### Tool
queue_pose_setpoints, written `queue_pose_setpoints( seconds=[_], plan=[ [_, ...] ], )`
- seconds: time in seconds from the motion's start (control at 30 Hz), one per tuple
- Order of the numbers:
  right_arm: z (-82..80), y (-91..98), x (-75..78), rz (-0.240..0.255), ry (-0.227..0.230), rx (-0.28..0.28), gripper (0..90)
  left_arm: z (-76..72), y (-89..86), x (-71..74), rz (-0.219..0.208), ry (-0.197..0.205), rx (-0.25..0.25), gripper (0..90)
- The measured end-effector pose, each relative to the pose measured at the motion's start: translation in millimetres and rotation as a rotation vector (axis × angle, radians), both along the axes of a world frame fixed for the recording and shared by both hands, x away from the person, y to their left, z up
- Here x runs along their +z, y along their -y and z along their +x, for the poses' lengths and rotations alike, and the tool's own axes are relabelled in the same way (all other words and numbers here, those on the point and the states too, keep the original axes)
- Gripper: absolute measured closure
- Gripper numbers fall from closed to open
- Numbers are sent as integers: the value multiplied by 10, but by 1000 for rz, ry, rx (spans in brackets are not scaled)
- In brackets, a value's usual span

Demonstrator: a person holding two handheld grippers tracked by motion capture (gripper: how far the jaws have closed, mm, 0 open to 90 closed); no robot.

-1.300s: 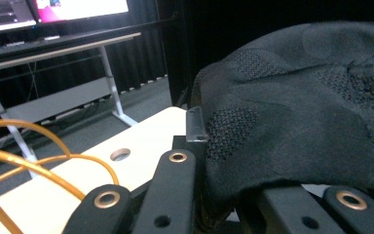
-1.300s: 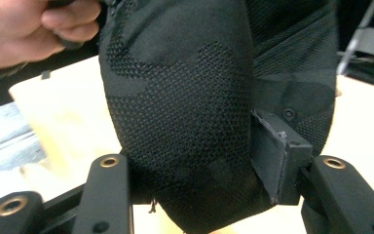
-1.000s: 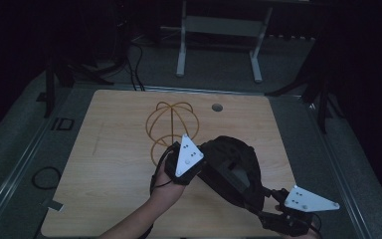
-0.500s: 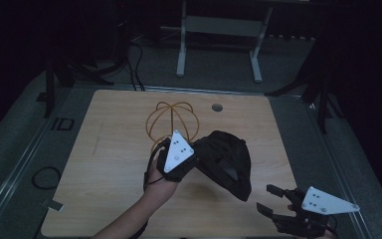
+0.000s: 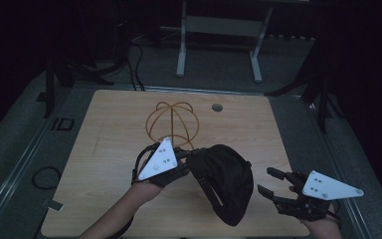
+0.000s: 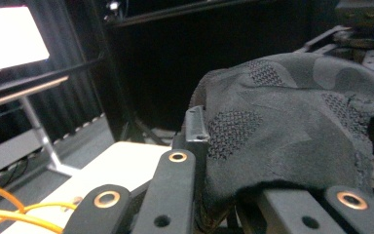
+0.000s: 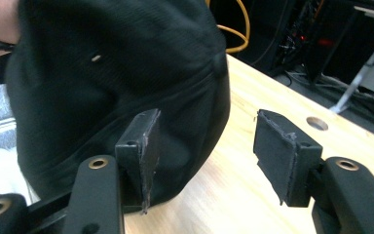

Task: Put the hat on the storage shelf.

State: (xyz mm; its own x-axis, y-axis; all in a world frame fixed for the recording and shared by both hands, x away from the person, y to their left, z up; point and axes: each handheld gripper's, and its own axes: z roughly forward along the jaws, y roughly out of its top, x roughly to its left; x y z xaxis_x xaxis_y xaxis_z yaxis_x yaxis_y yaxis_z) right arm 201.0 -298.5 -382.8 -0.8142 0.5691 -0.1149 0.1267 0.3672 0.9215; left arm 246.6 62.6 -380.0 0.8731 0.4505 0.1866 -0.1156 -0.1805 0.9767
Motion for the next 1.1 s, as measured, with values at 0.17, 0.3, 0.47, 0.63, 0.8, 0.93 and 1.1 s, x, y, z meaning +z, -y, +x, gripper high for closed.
queue_pose_setpoints(
  seconds=[0.17,0.3,0.47,0.63,0.8,0.93,1.1],
  plan=[
    [11,-140,81,-16,39,57,400,47,-118,-8,-19,-34,-87,881],
    [-29,-382,171,-47,103,150,383,80,-165,-21,-49,-72,-114,881],
    [9,-604,199,-103,136,170,346,74,-167,-16,-68,-86,-136,881],
    [36,-656,195,-93,145,188,472,90,-185,-4,-68,-98,-121,881],
    [29,-663,197,-80,154,201,643,102,-168,-9,-77,-116,-128,881],
    [42,-688,198,-79,151,211,819,114,-159,-1,-93,-129,-132,881],
    [43,-697,193,-87,145,193,875,138,-163,-19,-72,-128,-108,879]
  ],
)
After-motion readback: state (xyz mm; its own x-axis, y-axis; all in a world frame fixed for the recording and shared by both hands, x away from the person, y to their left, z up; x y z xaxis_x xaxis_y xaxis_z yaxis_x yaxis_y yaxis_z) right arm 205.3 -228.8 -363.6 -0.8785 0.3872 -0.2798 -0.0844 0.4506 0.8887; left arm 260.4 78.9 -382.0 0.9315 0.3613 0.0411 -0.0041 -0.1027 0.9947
